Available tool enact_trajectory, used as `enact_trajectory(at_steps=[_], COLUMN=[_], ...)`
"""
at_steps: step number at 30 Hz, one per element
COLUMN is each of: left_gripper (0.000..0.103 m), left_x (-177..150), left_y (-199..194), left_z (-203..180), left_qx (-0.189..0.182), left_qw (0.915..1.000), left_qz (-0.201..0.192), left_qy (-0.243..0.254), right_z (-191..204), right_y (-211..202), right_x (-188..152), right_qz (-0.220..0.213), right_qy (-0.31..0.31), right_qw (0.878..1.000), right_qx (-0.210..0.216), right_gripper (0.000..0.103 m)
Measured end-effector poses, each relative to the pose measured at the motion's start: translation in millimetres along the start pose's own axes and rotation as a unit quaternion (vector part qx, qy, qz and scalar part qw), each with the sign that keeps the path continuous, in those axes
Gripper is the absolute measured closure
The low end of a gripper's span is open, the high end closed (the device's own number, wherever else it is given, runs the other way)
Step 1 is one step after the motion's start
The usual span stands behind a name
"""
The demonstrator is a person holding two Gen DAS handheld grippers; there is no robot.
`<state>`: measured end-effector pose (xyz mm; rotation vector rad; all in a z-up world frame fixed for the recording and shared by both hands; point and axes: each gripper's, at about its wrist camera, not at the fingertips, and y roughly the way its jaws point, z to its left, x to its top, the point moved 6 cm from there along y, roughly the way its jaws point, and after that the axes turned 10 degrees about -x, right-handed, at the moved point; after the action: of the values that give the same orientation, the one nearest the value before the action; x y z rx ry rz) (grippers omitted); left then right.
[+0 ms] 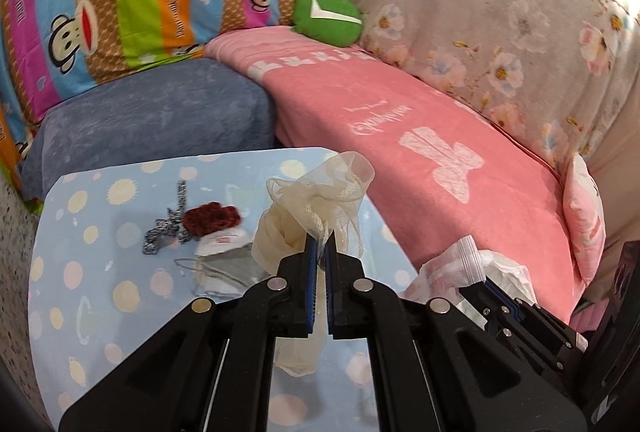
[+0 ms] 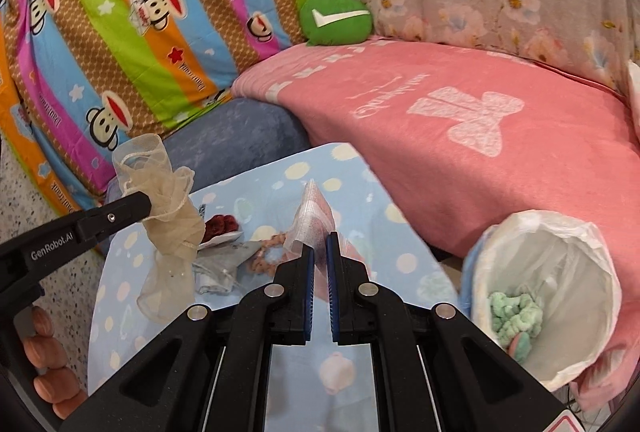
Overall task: Collect trash
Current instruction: 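Grasp the beige mesh cloth with the left tool while the right tool grasps the pink strip, then carry both items over the white bin and open both tools to drop them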
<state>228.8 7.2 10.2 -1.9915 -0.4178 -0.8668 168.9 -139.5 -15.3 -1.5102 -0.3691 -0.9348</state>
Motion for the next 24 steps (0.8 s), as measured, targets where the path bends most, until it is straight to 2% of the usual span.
enact_trajectory(at_steps=[10, 24], left_gripper=[0.100, 0.100], left_x=[-19.4, -58.1], left_y=[24.7, 78.5], left_z=[-104.7, -228.8], left_qx=[-0.055, -0.128], left_qw=[0.9963, 0.9805], left_qz=[0.026, 0.084], left_qy=[0.061, 0.124], right_z=[-93.5, -215.1], right_y=[-28.3, -35.5], right_x=[2.4, -19.4], right_qz=[-0.019, -0.010], right_qy=[0.051, 0.120], right_qw=[0.997, 0.987], right_qx=[-0.045, -0.109], right_gripper=[0.097, 0.097])
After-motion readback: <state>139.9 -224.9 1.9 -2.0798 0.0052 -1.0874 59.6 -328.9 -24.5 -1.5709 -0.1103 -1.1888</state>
